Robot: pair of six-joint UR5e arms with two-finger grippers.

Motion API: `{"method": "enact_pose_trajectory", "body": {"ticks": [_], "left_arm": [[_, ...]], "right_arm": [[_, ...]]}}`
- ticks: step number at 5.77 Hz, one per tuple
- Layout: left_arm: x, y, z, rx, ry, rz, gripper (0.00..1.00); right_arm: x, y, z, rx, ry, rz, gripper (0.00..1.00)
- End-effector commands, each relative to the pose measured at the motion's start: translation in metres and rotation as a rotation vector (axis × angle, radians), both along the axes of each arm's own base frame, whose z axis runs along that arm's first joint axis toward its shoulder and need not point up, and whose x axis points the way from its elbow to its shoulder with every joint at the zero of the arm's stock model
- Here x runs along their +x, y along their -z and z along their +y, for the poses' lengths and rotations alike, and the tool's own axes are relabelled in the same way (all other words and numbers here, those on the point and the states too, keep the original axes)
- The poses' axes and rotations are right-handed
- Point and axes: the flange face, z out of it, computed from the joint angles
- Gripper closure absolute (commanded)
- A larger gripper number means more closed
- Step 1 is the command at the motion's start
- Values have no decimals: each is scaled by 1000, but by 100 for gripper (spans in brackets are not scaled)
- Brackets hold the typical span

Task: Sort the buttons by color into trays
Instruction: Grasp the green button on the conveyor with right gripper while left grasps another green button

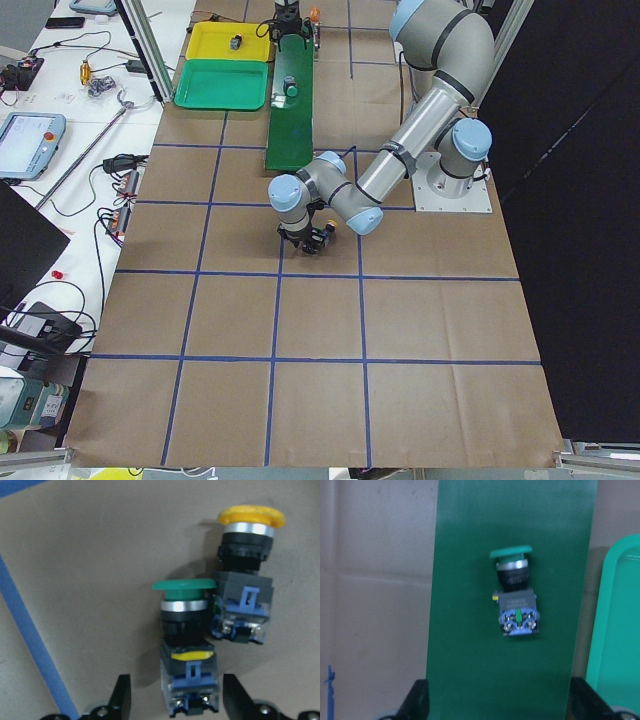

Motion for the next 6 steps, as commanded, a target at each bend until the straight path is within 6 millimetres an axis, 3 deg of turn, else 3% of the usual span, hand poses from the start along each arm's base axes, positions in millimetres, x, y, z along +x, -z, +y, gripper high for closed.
{"method": "enact_pose_trajectory", "body": {"ticks": [1,2,3,4,5,6], "left_arm": [[6,-14,-2,-21,-110,-23,81],[6,-28,-9,-48,-218,-51,87],[-3,-48,-15,-47,-308,-48,89],[-47,-72,-27,-28,-368,-13,89],[-106,-90,-41,-34,-403,-31,89],[-159,-98,-52,-43,-453,-6,89]], "right_arm": [[12,22,-4,-130,-24,-47,0],[5,55,4,-164,-28,-46,0],[-15,81,12,-181,-37,-42,0],[-39,86,5,-176,-31,-31,0],[-69,87,-7,-164,-11,-22,1],[-93,94,-7,-122,19,58,38]]}}
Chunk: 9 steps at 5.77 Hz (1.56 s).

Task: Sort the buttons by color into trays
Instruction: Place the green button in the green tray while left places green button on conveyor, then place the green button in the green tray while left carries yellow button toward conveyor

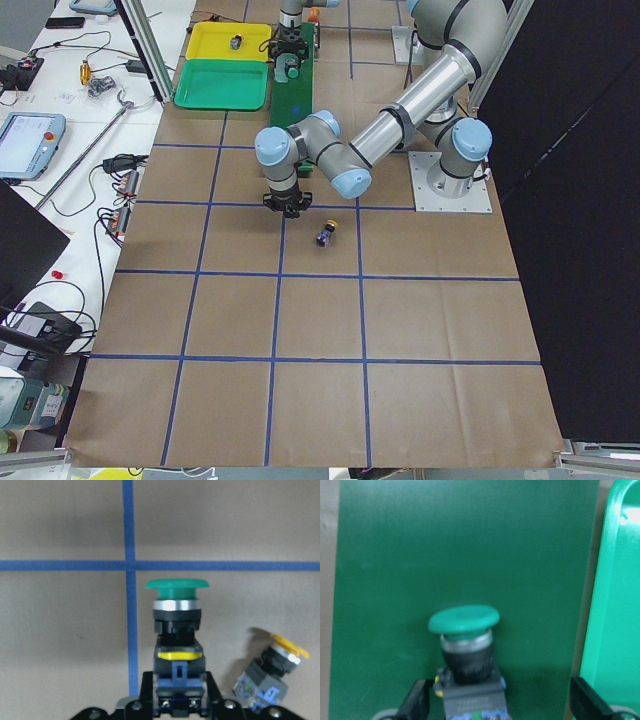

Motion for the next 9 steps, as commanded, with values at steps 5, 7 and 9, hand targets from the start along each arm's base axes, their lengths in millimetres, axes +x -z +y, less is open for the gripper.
{"method": "enact_pose_trajectory", "body": {"ticks": [5,7,9], "left_arm": [[-203,12,-19,42,-137,53,2],[-175,-12,-19,3,-161,24,2],[-91,4,0,63,37,-34,2]], "right_arm": [[-71,-52,-18,-73,102,107,93],[-64,-62,-80,-136,191,50,91],[-38,-10,-147,-100,286,-39,88]]}}
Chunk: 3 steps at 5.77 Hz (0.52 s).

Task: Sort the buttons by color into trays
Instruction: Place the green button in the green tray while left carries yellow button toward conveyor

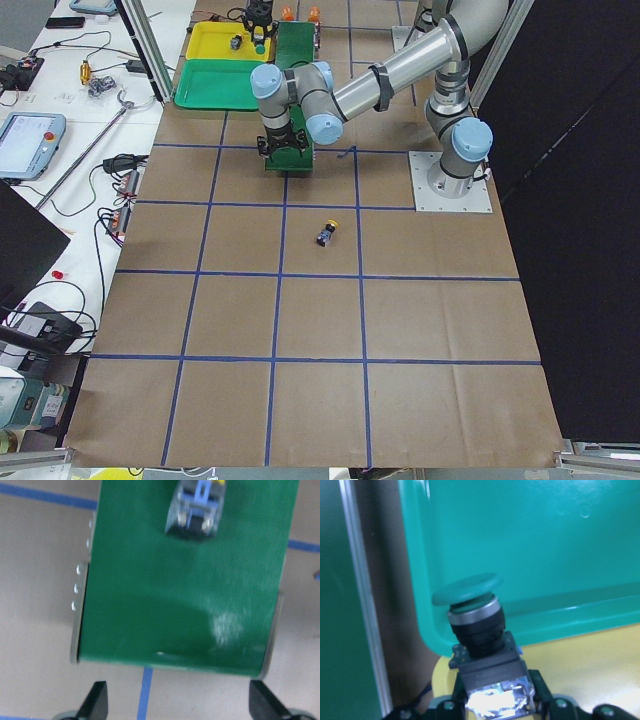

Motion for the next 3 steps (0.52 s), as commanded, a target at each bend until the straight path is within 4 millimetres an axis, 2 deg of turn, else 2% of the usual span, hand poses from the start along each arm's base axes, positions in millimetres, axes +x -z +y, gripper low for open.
{"method": "enact_pose_trajectory", "body": {"ticks": [1,2,3], "left_arm": [[65,12,26,36,192,33,2],[123,29,53,63,213,80,2],[166,45,77,98,284,101,2]], "right_arm": [[38,34,-33,16,46,-82,75],[76,47,-22,43,84,-146,23],[79,36,-25,27,87,-141,0]]}}
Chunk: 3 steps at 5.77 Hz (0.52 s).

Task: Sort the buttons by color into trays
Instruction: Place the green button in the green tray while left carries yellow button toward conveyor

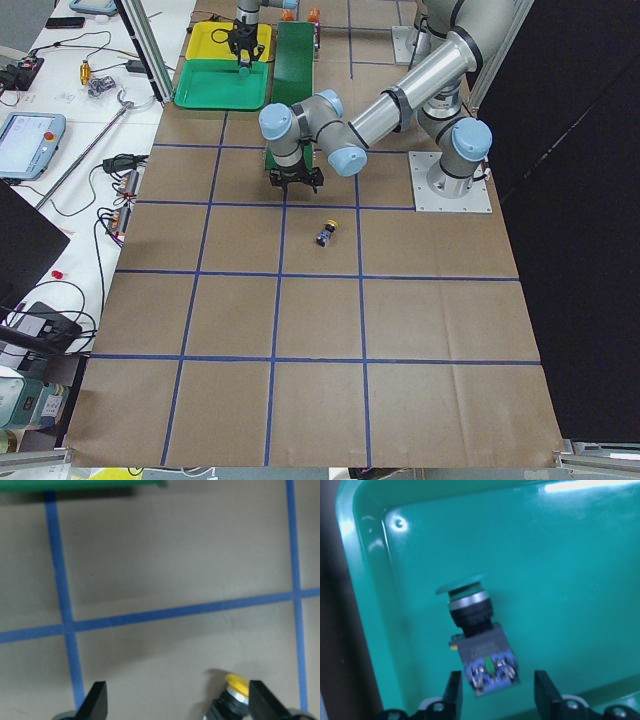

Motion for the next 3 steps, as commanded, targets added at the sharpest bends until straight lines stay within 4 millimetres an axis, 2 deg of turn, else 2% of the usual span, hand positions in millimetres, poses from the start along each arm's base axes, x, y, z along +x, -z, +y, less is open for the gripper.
{"method": "enact_pose_trajectory", "body": {"ticks": [1,2,3], "left_arm": [[64,16,35,29,128,50,2],[76,23,43,36,146,69,2],[80,35,42,51,150,88,2]], "right_arm": [[11,-35,-3,-44,8,-14,0],[3,-63,6,-5,15,19,0],[-5,-105,33,60,-12,41,0]]}}
